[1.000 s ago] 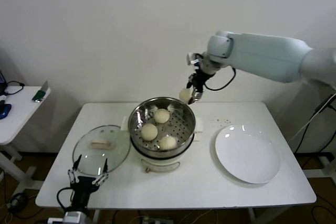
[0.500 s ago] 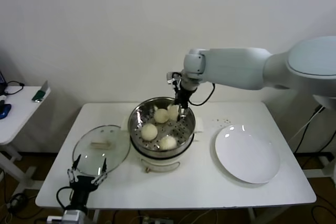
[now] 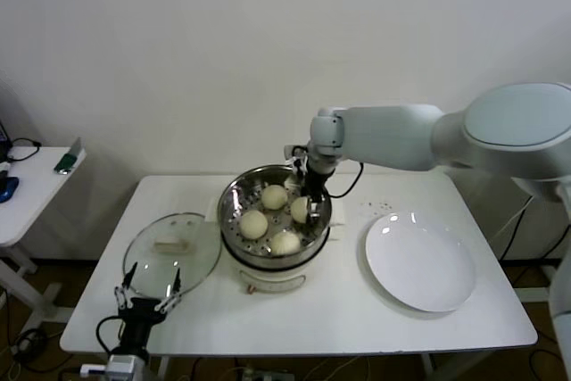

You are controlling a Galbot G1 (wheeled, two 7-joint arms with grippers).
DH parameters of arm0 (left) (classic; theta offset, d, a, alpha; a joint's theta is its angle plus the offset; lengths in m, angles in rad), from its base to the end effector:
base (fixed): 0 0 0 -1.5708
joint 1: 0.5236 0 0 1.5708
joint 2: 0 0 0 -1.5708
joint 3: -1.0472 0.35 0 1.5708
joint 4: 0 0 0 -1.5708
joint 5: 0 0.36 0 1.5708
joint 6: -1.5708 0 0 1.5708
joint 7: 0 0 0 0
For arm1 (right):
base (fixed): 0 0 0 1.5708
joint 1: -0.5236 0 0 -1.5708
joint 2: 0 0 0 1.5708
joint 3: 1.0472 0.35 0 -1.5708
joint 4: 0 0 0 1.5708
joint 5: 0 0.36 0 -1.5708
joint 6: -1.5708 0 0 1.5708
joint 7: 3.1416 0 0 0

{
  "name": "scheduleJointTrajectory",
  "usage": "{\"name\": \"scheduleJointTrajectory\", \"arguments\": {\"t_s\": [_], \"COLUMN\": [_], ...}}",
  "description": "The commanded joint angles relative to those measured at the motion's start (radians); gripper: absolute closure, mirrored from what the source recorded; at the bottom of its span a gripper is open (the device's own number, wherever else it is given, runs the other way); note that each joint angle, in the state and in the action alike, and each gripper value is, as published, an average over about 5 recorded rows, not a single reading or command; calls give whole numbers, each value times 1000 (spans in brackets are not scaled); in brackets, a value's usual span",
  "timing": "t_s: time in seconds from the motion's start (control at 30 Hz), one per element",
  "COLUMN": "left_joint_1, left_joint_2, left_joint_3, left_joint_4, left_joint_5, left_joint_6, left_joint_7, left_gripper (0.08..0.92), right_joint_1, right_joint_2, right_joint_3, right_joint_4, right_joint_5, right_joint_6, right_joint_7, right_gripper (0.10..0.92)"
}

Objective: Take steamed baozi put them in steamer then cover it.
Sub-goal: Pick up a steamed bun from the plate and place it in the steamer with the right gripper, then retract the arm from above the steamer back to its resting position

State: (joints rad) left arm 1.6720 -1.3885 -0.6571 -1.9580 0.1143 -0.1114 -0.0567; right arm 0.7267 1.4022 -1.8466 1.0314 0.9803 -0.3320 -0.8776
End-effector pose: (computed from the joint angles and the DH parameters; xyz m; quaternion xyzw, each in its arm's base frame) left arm 0.1495 0.0824 -0.3575 0.0262 -0.9837 -0.1696 0.0529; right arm 0.5965 0.1225 -0.1033 0.5429 -0.5177 0.5234 0.4041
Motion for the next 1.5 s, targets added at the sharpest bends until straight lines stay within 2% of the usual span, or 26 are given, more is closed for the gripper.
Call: {"name": "scheduleJointTrajectory", "arguments": {"t_s": [0.03,0.17,0.5,0.63,0.73,0.9,1.03,1.23,1.5], "left_joint_1": [-1,3,18,23,23,24,13,9,12], "left_joint_2": [1,5,10,10,9,3,-3,-6,-18], "left_joint_3": [-1,-3,-12,-17,-24,-38,-45,-44,-43], "left_joint_4": [5,1,-12,-10,-11,-26,-26,-45,-89], "left_joint_5": [3,2,5,9,10,12,28,78,189], "left_joint_6": [1,1,0,-2,1,14,20,30,50], "left_joint_7": [-1,-1,-1,-3,-3,2,2,7,14], "left_gripper": [177,177,177,177,177,177,177,177,177], "right_joint_1": [-17,1,68,74,58,8,-115,-467,-894], "right_joint_2": [2,-8,-100,-171,-245,-424,-570,-723,-771], "right_joint_3": [6,19,98,168,219,301,430,789,1267], "right_joint_4": [0,3,51,57,75,191,264,349,380], "right_joint_5": [-8,-10,-5,-13,-38,-75,-102,-187,-335], "right_joint_6": [-5,-4,24,63,149,291,364,448,484], "right_joint_7": [7,3,-18,18,122,378,514,662,716], "right_gripper": [268,211,202,203,203,203,203,203,203]}}
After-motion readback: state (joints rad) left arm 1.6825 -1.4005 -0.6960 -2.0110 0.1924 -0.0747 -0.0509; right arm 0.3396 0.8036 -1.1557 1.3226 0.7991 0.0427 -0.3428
